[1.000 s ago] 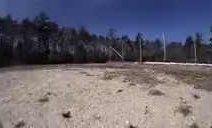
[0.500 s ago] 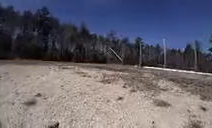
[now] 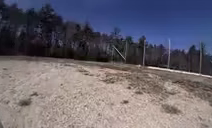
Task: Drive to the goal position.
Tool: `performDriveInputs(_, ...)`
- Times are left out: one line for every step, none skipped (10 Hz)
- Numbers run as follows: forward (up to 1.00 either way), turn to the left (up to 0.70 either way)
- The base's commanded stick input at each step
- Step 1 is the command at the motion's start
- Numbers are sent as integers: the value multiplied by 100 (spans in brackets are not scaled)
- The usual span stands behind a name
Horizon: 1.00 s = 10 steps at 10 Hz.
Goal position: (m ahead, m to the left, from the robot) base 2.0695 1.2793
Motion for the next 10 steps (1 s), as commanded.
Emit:
performDriveInputs(70, 0)
performDriveInputs(70, 0)
performDriveInputs(70, 0)
performDriveInputs(70, 0)
performDriveInputs(70, 0)
performDriveInputs(70, 0)
performDriveInputs(70, 0)
performDriveInputs(70, 0)
performDriveInputs(70, 0)
performDriveInputs(70, 0)
